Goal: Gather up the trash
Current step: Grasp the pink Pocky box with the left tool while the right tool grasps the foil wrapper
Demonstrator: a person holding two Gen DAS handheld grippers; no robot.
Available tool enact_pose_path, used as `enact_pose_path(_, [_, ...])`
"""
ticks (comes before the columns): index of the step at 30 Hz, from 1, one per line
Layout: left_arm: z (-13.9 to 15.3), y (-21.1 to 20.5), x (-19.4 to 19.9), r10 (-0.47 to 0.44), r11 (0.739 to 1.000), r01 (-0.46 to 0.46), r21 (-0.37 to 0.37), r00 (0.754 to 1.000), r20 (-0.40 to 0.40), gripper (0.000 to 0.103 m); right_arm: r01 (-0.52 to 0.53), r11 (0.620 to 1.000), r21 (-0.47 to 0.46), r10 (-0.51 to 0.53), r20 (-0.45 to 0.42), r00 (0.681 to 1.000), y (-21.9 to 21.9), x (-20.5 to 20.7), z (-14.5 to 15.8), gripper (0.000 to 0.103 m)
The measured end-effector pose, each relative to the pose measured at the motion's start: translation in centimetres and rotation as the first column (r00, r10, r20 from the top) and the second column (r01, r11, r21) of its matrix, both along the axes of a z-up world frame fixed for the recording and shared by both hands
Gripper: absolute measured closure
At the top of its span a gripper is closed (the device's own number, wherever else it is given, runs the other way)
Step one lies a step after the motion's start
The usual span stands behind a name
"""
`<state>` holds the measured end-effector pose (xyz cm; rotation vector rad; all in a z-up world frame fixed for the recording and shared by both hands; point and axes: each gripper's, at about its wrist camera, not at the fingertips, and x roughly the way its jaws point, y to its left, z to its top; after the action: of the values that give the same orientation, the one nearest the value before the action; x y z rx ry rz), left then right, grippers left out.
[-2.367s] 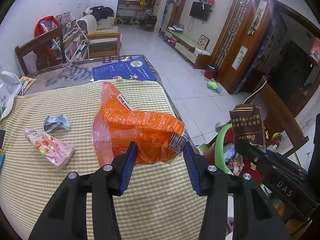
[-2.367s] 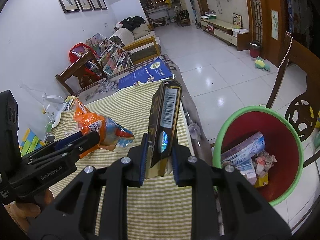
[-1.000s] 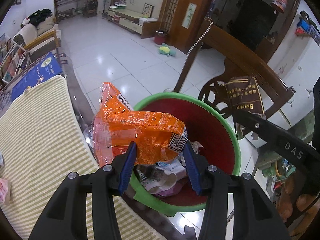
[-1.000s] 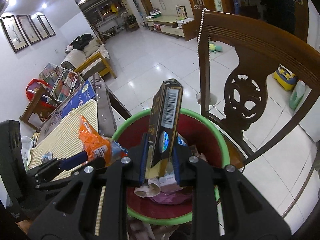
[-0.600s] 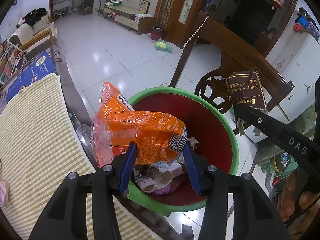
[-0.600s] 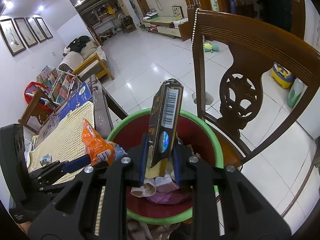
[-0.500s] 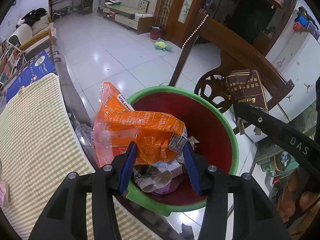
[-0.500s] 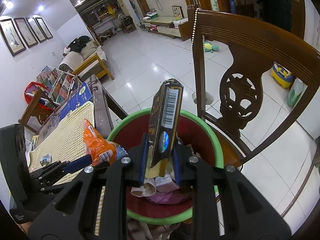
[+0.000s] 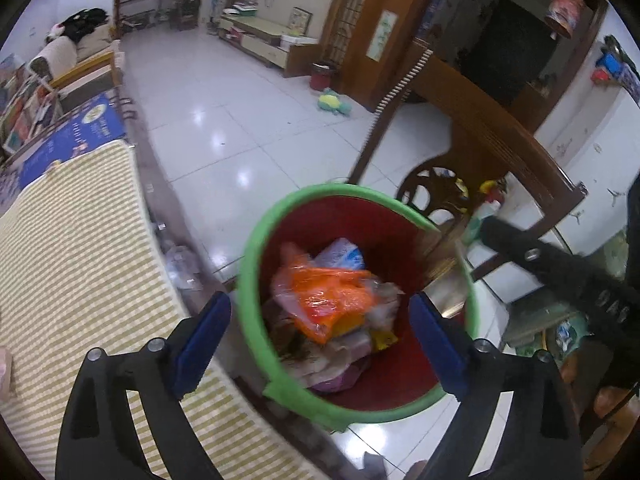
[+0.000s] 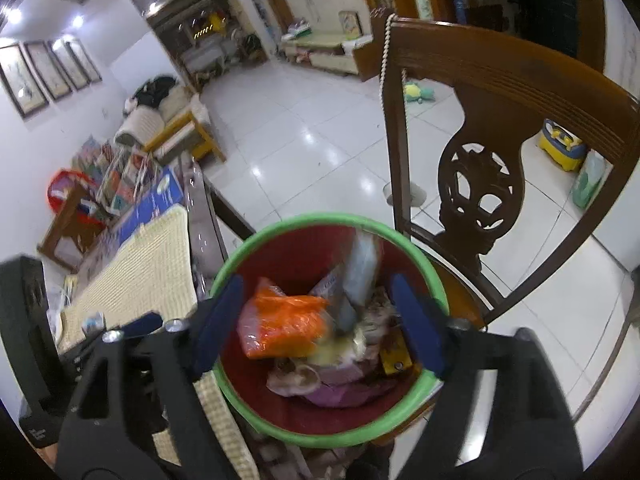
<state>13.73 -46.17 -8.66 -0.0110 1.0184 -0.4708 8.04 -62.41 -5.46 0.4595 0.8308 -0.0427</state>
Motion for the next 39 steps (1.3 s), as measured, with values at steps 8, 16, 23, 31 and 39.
enact_pose_path(8, [0.6,10.4,0.0,0.307,0.952,-0.307,-0.007,0.951,0.041,0.017,-0.065,0.998,0.008,0.065,0.019,0.998,3.8,1.1,0.8,0.027])
enact_pose_path(16, [-0.9,27.6,-2.8,0.731,0.678,-0.734,0.038,0.679,0.072,0.015,-0.191,0.981,0.013,0.191,0.023,0.981,11.2,1.9,1.0,0.027])
enact_pose_path(23, [-4.8,39.1,-3.9,0.875,0.481,-0.876,0.028,0.478,-0.069,0.015,-0.234,0.972,-0.017,0.234,0.006,0.972,17.1,1.5,1.4,0.027])
enact_pose_path(31, [-9.7,42.8,-1.1,0.774,0.59,-0.807,-0.001,0.566,-0.286,0.069,-0.248,0.967,-0.06,0.247,-0.015,0.969,22.4,-0.8,2.1,0.027])
enact_pose_path(39, [-8.3,45.2,-4.8,0.7,0.698,-0.716,0.0,0.682,-0.213,0.075,-0.363,0.931,-0.048,0.361,-0.054,0.931,31.3,-0.5,1.1,0.027])
